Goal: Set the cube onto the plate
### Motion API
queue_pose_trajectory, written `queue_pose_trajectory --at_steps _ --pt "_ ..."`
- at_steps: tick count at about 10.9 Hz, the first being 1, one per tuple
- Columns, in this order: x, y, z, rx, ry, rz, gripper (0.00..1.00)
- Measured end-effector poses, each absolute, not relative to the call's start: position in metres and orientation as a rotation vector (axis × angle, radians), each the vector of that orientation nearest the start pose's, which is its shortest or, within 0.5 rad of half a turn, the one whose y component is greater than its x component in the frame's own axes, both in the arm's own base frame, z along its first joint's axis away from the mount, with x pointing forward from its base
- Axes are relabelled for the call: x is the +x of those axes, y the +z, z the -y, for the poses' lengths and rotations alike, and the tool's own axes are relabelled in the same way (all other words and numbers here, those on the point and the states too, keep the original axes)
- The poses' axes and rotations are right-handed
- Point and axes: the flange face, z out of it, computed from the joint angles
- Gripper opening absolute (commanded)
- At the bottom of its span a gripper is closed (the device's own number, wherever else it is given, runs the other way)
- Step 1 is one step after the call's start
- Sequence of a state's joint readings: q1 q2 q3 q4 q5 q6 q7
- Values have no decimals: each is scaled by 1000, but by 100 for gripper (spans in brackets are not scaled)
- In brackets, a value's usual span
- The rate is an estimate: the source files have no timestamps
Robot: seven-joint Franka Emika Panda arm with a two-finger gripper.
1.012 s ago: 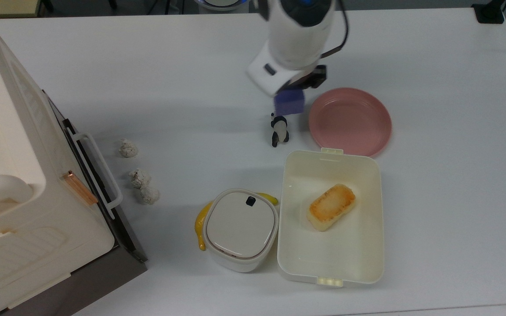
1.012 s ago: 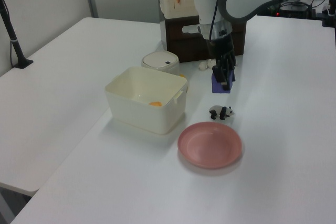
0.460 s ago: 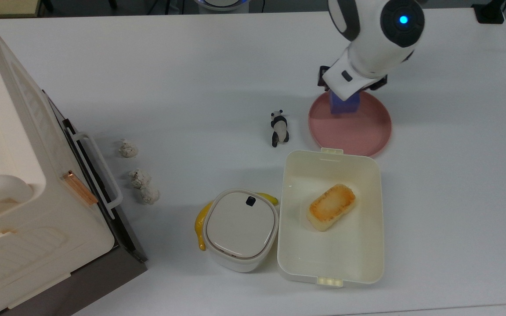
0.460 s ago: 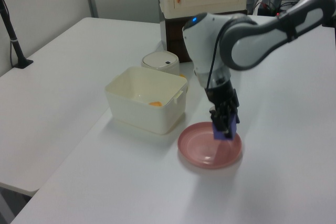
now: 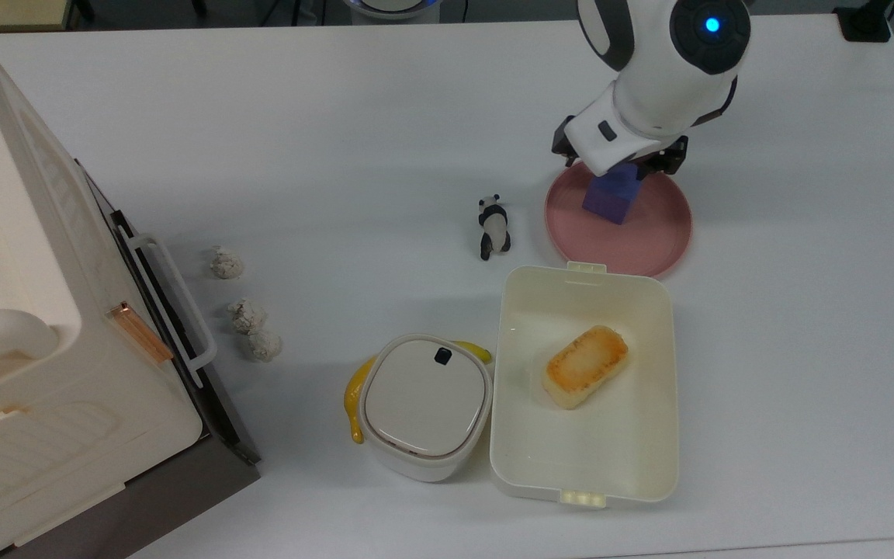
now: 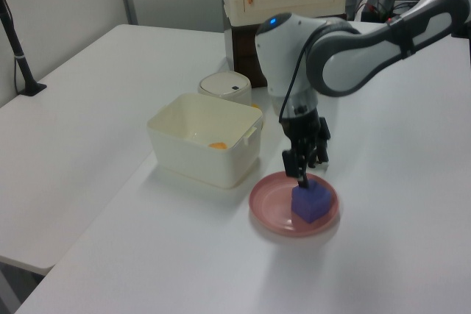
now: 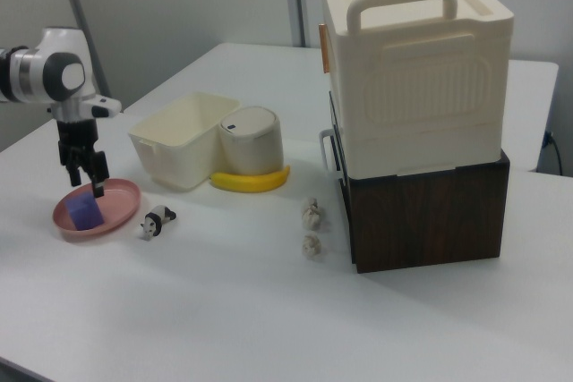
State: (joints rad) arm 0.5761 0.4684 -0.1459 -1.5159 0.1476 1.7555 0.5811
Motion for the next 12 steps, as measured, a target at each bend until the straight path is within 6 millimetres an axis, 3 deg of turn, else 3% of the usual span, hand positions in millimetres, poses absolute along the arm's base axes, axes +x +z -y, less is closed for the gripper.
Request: queue_pose_trajectory --at_steps 2,3,5,7,8,10,12 --pt "600 425 -259 -3172 306 -248 100" --pt "605 460 -219 -3172 262 -211 100" --pt "617 521 -96 -3136 161 -169 100" --pt "614 549 33 -3108 91 -257 100" --pt "608 557 68 -3109 69 -294 100" --pt "596 583 88 -3132 3 -326 100" --pt "591 595 86 -3136 -26 -317 100"
